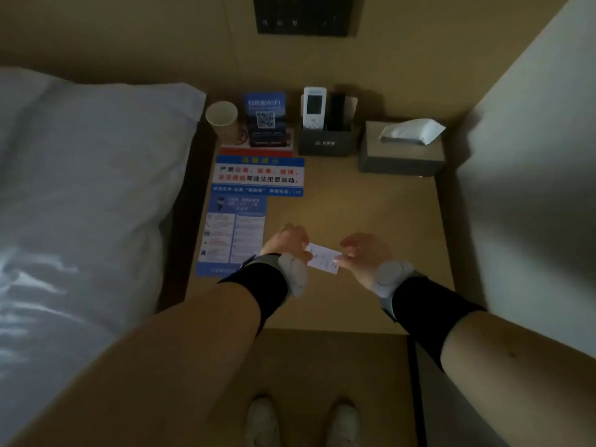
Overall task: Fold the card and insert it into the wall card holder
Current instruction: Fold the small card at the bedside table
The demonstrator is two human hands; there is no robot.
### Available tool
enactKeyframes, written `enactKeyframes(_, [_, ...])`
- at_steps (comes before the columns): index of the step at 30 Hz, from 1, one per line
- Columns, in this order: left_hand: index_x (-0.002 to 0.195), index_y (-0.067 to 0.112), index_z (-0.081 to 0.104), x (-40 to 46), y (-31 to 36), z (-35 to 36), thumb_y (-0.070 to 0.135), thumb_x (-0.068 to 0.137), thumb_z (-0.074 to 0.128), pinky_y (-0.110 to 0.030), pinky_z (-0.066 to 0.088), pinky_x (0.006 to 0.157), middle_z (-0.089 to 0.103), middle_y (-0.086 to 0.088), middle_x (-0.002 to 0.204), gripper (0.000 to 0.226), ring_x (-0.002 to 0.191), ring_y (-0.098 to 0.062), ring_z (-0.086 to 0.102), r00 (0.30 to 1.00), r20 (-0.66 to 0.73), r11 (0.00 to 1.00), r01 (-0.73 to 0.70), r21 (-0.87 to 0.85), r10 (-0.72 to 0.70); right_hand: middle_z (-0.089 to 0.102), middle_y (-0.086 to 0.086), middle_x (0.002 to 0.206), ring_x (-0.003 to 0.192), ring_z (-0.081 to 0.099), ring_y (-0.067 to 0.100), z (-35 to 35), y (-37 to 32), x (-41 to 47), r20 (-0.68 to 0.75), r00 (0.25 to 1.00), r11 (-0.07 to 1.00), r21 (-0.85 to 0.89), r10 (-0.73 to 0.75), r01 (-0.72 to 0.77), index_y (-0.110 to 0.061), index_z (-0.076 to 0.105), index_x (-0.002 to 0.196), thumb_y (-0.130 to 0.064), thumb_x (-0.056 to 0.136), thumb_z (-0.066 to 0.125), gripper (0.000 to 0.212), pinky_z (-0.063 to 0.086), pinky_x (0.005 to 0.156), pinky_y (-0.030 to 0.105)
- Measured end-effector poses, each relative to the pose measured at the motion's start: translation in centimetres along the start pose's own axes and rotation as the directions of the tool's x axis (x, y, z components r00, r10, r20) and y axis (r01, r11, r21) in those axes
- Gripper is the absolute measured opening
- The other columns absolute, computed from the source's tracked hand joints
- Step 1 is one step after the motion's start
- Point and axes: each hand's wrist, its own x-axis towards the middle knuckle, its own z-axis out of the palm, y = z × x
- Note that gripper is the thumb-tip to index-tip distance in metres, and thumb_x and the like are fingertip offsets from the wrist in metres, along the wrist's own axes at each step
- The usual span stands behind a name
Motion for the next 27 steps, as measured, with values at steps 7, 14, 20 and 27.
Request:
enactKeyframes(7, [0.139, 0.02, 0.043, 2.6, -1.4, 3.0, 0.024, 0.082, 0.074, -0.047, 0.05, 0.095, 0.032, -0.006, 0.139, 0.065, 0.117, -0.033, 0.054, 0.998, 0.067, 0.994, 0.005, 0.108, -0.013, 0.049, 0.006, 0.116, 0.114, 0.056, 0.03, 3.5, 1.7, 2.5, 0.027, 0.999, 0.967, -0.252, -0.042, 0.048, -0.011, 0.055, 0.121, -0.028, 0.077, 0.081, 0.053, 0.047, 0.097, 0.041])
enactKeyframes(14, [0.128, 0.022, 0.051, 4.1, -1.6, 4.5, 0.03, 0.077, 0.077, -0.045, 0.052, 0.089, 0.034, -0.006, 0.129, 0.057, 0.108, -0.032, 0.053, 0.997, 0.069, 0.974, -0.046, 0.224, 0.031, 0.054, 0.013, 0.123, 0.121, 0.047, 0.03, 4.7, 2.3, 4.2, 0.039, 0.998, 0.943, -0.327, -0.045, 0.055, -0.007, 0.052, 0.121, -0.032, 0.074, 0.085, 0.063, 0.042, 0.1, 0.037])
enactKeyframes(20, [0.127, 0.02, 0.051, 4.8, -1.9, 4.9, 0.028, 0.075, 0.08, -0.044, 0.053, 0.085, 0.034, -0.007, 0.126, 0.06, 0.105, -0.032, 0.053, 0.996, 0.071, 0.97, -0.07, 0.234, 0.054, 0.051, 0.014, 0.121, 0.111, 0.054, 0.032, 5.4, 2.9, 4.8, -0.028, 1.0, 0.971, -0.24, 0.005, -0.011, -0.008, 0.056, 0.111, -0.021, 0.07, 0.086, 0.053, 0.048, 0.096, 0.041])
enactKeyframes(27, [0.123, 0.018, 0.052, 4.9, -1.3, 4.8, 0.027, 0.075, 0.079, -0.039, 0.052, 0.08, 0.035, -0.007, 0.126, 0.056, 0.108, -0.03, 0.048, 0.996, 0.05, 0.954, -0.083, 0.289, 0.072, 0.043, 0.006, 0.1, 0.102, 0.054, 0.031, 5.5, 3.2, 4.7, -0.058, 0.998, 0.973, -0.231, -0.038, 0.024, -0.008, 0.057, 0.098, -0.022, 0.064, 0.088, 0.048, 0.043, 0.078, 0.033])
